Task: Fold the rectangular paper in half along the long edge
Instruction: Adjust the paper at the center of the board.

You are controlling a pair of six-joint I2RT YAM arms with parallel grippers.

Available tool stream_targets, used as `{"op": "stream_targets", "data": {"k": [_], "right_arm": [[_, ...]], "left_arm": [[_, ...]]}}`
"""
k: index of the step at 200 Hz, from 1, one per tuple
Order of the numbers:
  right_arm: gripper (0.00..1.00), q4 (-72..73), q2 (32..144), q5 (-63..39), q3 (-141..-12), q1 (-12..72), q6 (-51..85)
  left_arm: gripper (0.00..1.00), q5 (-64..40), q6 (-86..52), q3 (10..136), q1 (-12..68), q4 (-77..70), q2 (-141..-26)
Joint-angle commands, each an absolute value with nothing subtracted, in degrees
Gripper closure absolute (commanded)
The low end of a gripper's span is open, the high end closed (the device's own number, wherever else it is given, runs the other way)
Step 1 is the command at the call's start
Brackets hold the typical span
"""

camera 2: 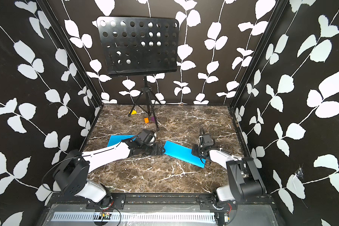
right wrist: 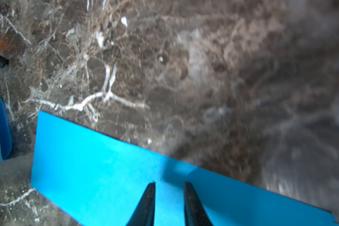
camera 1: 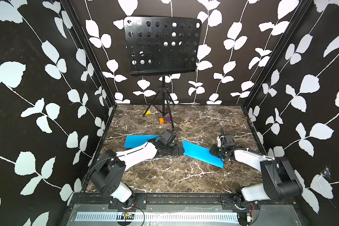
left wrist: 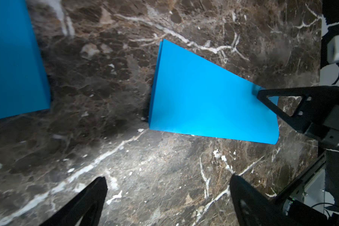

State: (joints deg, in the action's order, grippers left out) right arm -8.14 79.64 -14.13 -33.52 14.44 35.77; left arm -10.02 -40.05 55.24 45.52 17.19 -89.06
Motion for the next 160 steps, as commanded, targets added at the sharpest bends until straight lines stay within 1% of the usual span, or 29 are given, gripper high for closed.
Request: {"op": "stream_targets", "data": {"k": [1, 10, 26, 47, 54, 77, 94, 132, 160], "right_arm": [[0.68, -13.0, 74.7, -11.7, -35.3, 15.3, 34.0], [0.65, -14.4, 73.3, -11.0, -35.8, 15.5, 33.7], [0.61, -15.1, 71.3, -11.5, -35.3, 16.3, 34.9], [0.59, -14.9, 69.3, -12.4, -34.1, 17.7, 37.2], [0.59, -14.7, 68.9, -13.0, -33.7, 18.1, 38.1], [0.59, -13.1, 68.0, -15.9, -32.2, 18.7, 41.1], [0.59, -11.8, 68.1, -17.7, -31.3, 19.0, 42.6], [0.59, -10.3, 70.2, -19.2, -31.4, 20.5, 44.0], [0.59, -6.7, 73.2, -20.3, -31.3, 22.1, 45.8]], "left_arm": [[0.09, -10.8, -36.4, 61.0, 47.8, 17.7, -92.3], [0.21, -11.7, -35.4, 63.5, 48.7, 17.8, -94.5], [0.36, -14.4, -34.1, 67.5, 49.9, 16.5, -98.9], [0.62, -18.9, -33.7, 72.7, 50.3, 16.1, -105.4], [0.67, -20.1, -33.6, 74.0, 50.4, 16.0, -107.2], [0.81, -23.5, -33.0, 76.1, 50.5, 17.4, -111.5], [0.86, -24.7, -32.3, 75.5, 50.5, 17.7, -112.5], [0.85, -23.0, -32.3, 71.4, 50.5, 18.0, -113.9], [0.85, -22.1, -33.6, 67.7, 50.3, 16.5, -113.7]]}}
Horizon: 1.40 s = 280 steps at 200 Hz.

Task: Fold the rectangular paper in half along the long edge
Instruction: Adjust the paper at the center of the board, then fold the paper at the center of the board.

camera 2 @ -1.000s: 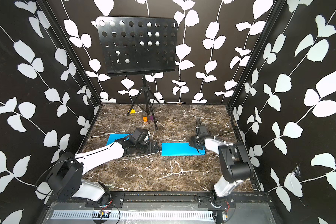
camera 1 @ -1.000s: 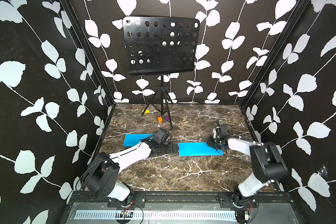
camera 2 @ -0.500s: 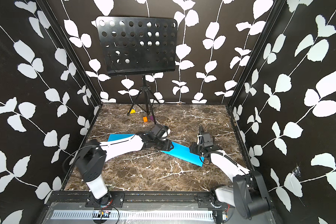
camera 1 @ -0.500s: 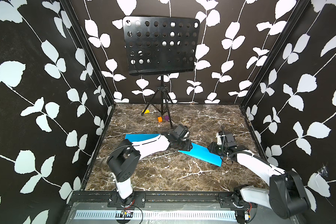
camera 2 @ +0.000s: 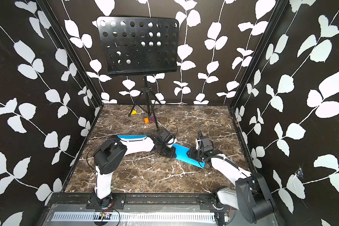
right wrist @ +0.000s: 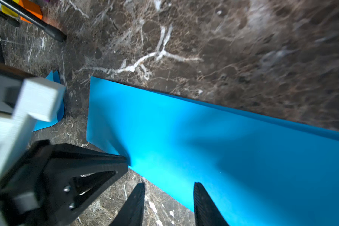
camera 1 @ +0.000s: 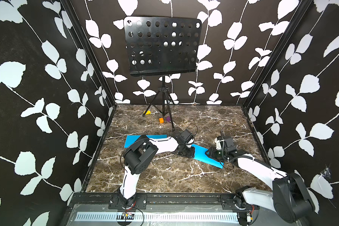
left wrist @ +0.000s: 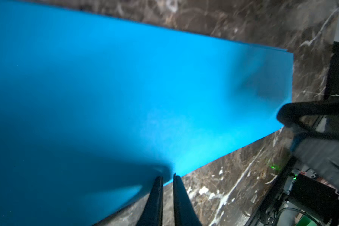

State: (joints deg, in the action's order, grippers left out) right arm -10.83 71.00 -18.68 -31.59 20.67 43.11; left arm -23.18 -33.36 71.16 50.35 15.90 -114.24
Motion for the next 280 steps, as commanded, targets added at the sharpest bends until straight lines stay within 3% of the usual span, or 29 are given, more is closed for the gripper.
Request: {"op": "stream_targets", "data": {"k": [1, 56, 97, 122, 192, 280], "right_arm": [[0.59, -6.6, 73.3, -20.4, -31.3, 22.1, 45.8], [0.64, 0.6, 82.9, -21.2, -34.1, 29.3, 49.6], [0.89, -0.2, 86.0, -19.1, -33.7, 30.5, 50.6], [0.97, -4.5, 85.2, -17.8, -32.4, 30.4, 50.4], [1.0, -18.8, 75.8, -12.6, -26.7, 27.1, 48.2], [1.0, -34.6, 71.6, -4.5, -29.2, 25.2, 47.7]], "left_arm": [[0.85, -22.1, -33.7, 67.6, 50.3, 16.4, -113.7], [0.84, -19.2, -36.1, 64.0, 49.7, 15.0, -113.2], [0.84, -18.4, -37.3, 61.8, 49.1, 14.1, -113.1], [0.84, -17.8, -37.9, 60.4, 48.7, 13.9, -113.0], [0.84, -17.0, -38.8, 57.1, 46.7, 13.4, -111.5], [0.84, -17.2, -38.5, 57.8, 45.2, 13.5, -112.4]]}}
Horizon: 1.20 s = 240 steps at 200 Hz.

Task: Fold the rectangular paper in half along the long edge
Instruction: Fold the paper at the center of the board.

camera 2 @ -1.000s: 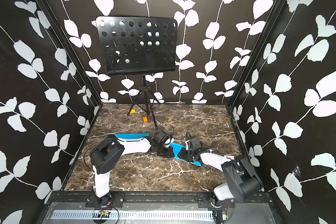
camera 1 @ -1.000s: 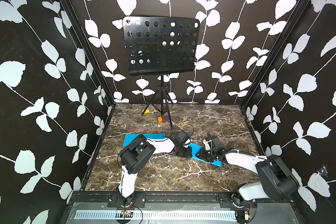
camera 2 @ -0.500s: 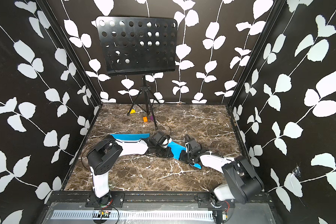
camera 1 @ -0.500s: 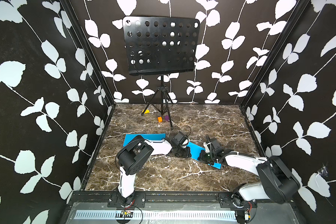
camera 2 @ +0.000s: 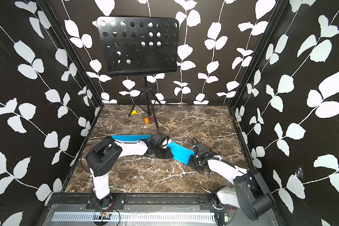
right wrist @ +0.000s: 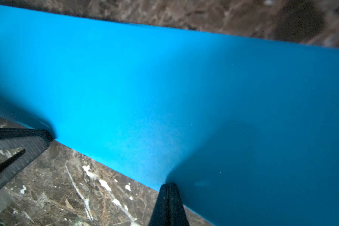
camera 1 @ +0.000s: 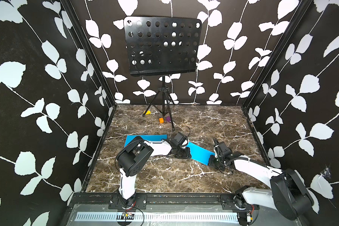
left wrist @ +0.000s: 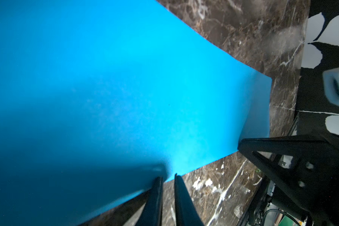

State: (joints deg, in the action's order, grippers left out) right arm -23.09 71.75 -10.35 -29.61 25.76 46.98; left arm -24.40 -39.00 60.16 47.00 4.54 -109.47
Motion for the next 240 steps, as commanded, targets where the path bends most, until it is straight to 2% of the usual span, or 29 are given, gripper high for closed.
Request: {"op": "stream_targets", "data": {"k": [1, 120, 158, 196, 219, 240], "right_arm": [[1.0, -34.7, 71.5, -4.3, -29.2, 25.2, 47.8], [1.0, -48.6, 74.4, 9.8, -36.2, 24.8, 45.8], [1.0, -44.3, 70.7, 6.2, -36.5, 24.9, 45.6], [0.78, -36.2, 68.1, 4.2, -38.6, 25.0, 45.1], [0.73, -28.0, 70.2, 0.8, -40.5, 25.7, 43.6], [0.73, -20.9, 75.7, -4.3, -43.3, 26.4, 43.3]], "left_arm": [[0.84, -17.2, -38.5, 57.9, 45.2, 13.5, -112.4], [0.84, -18.2, -38.0, 57.8, 44.0, 13.2, -112.7], [0.83, -18.9, -37.7, 58.4, 43.9, 13.0, -112.5], [0.83, -22.5, -38.3, 59.1, 44.0, 11.2, -109.5], [0.82, -27.8, -40.3, 59.3, 44.0, 5.6, -106.2], [0.82, -30.4, -42.7, 60.1, 44.0, 1.5, -103.9]]}}
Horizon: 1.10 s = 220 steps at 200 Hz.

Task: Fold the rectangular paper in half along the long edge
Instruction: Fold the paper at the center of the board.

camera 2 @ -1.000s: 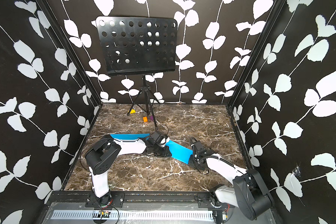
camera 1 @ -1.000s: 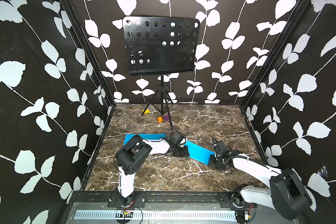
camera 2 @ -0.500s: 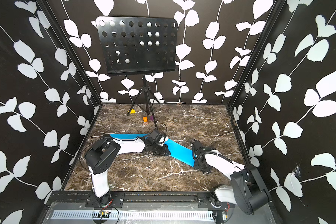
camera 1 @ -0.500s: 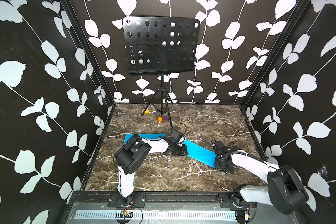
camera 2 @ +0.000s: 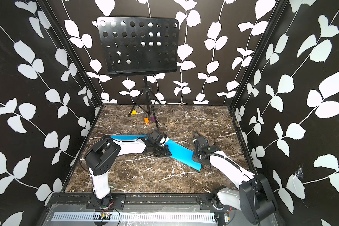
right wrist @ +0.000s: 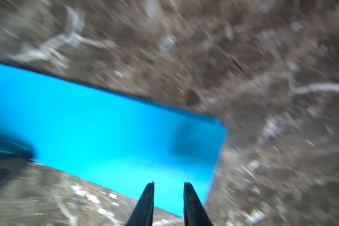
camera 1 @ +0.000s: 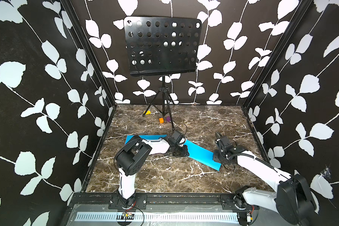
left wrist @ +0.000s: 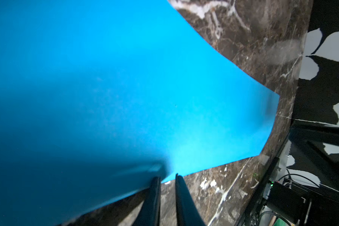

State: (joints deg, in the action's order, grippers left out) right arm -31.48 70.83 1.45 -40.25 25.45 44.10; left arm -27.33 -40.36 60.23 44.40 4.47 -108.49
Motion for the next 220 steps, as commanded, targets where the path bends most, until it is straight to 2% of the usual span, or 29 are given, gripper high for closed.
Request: {"op": "stream_targets", "data": {"k": [1, 23, 42, 61, 87, 105, 122, 186, 202, 220], "right_arm": [[0.73, -20.7, 76.1, -4.5, -43.6, 26.5, 43.2], [0.76, -19.2, 84.5, -6.9, -48.5, 27.5, 42.4], [0.76, -23.4, 89.3, -2.3, -52.9, 28.8, 41.6], [0.66, -32.1, 91.2, 6.1, -57.1, 30.6, 39.5], [0.45, -37.8, 91.0, 12.5, -56.8, 31.6, 39.8], [0.43, -38.4, 90.3, 12.3, -54.9, 31.6, 40.8], [0.46, -37.5, 90.5, 11.0, -53.1, 31.7, 42.1], [0.46, -32.6, 93.9, 6.7, -48.3, 31.6, 45.7], [0.47, -31.8, 93.6, 6.7, -46.9, 31.6, 46.3], [0.47, -30.9, 93.3, 6.4, -45.6, 31.6, 46.8]], "left_arm": [[0.82, -30.5, -42.7, 60.2, 44.0, 1.4, -103.9], [0.81, -29.5, -42.9, 60.2, 44.0, 1.2, -101.9], [0.73, -27.9, -40.8, 60.1, 44.0, 3.5, -100.6], [0.61, -25.0, -37.9, 59.5, 44.0, 7.8, -98.8], [0.5, -21.2, -35.8, 58.2, 44.1, 10.8, -97.0], [0.46, -20.0, -35.3, 58.0, 44.0, 11.8, -97.1], [0.44, -20.3, -35.5, 58.2, 44.0, 11.4, -97.7], [0.41, -21.1, -36.3, 59.8, 46.1, 9.5, -98.7], [0.47, -22.0, -36.8, 61.5, 47.6, 8.4, -100.8], [0.6, -23.3, -37.7, 64.2, 49.0, 6.7, -104.2]]}}
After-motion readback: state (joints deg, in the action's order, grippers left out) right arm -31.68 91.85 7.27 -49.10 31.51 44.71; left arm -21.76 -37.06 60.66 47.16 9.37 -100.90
